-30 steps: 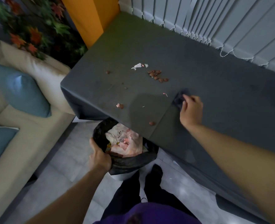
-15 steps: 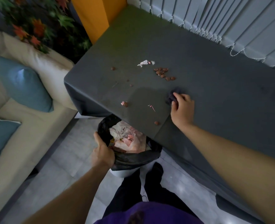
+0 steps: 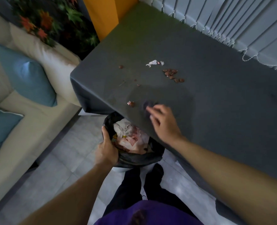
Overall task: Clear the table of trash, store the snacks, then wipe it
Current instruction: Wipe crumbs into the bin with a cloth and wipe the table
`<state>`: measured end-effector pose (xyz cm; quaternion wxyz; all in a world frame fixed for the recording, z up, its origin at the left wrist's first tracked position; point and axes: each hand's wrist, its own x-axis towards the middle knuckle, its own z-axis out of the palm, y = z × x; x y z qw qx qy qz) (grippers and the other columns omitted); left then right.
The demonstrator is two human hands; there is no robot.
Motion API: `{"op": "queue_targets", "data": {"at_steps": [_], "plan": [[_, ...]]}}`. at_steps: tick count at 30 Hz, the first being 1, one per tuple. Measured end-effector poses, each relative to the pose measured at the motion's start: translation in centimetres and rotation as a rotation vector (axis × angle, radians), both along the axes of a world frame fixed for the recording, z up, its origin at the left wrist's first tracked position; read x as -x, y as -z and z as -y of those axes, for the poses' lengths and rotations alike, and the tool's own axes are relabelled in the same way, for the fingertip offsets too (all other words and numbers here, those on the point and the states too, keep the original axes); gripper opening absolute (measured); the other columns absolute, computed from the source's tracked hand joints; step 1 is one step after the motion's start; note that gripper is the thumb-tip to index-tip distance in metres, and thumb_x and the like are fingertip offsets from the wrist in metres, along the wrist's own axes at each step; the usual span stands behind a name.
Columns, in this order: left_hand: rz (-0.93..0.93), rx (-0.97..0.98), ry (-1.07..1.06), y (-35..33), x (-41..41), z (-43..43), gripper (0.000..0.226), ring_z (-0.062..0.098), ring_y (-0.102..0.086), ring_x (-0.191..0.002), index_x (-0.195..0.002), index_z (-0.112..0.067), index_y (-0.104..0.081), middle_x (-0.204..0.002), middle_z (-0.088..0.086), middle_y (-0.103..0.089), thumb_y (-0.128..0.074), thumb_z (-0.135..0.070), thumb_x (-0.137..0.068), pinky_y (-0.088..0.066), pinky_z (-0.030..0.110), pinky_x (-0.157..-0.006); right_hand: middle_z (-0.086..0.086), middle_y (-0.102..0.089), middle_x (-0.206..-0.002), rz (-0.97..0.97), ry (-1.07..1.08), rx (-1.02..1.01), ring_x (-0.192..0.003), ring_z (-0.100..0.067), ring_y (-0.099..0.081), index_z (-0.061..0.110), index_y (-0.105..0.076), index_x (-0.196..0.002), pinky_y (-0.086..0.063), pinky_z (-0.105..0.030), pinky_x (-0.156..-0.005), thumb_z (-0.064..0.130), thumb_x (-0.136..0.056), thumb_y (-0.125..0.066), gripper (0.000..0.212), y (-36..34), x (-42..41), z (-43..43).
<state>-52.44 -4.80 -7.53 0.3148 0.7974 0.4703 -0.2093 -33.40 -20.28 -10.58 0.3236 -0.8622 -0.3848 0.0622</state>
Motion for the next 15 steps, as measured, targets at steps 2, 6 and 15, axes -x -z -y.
{"op": "queue_targets", "data": {"at_steps": [2,6,15], "plan": [[0.013,0.009,-0.014,-0.1,0.0,-0.1,0.089,0.029,-0.057,-0.082,-0.152,-0.036,0.025,-0.099,0.011,-0.050,-0.040,-0.012,-0.095,-0.055,0.046,-0.080,-0.008,-0.055,-0.122,-0.025,0.253,0.066,-0.106,-0.029,-0.048,0.013,-0.061,-0.134,-0.044,-0.035,-0.091,0.011,-0.096,-0.057,0.038,-0.3,-2.9,-1.2],[0.023,0.011,-0.018,0.2,-0.2,-0.7,0.090,0.031,-0.060,-0.086,-0.151,-0.037,0.026,-0.105,0.014,-0.054,-0.042,-0.017,-0.096,-0.055,0.046,-0.082,-0.006,-0.053,-0.126,-0.079,0.305,0.143,-0.109,-0.029,-0.047,0.011,-0.058,-0.137,-0.047,-0.038,-0.093,0.009,-0.098,-0.053,0.040,-0.3,-3.4,-2.7],[0.032,0.023,-0.183,0.6,-0.9,-2.8,0.091,0.032,-0.057,-0.083,-0.154,-0.033,0.019,-0.102,0.017,-0.058,-0.042,-0.007,-0.092,-0.052,0.044,-0.079,-0.010,-0.057,-0.109,-0.011,-0.127,0.042,-0.103,-0.026,-0.054,0.007,-0.070,-0.118,-0.041,-0.026,-0.093,0.002,-0.086,-0.055,0.036,-0.4,-0.9,-2.9]]}}
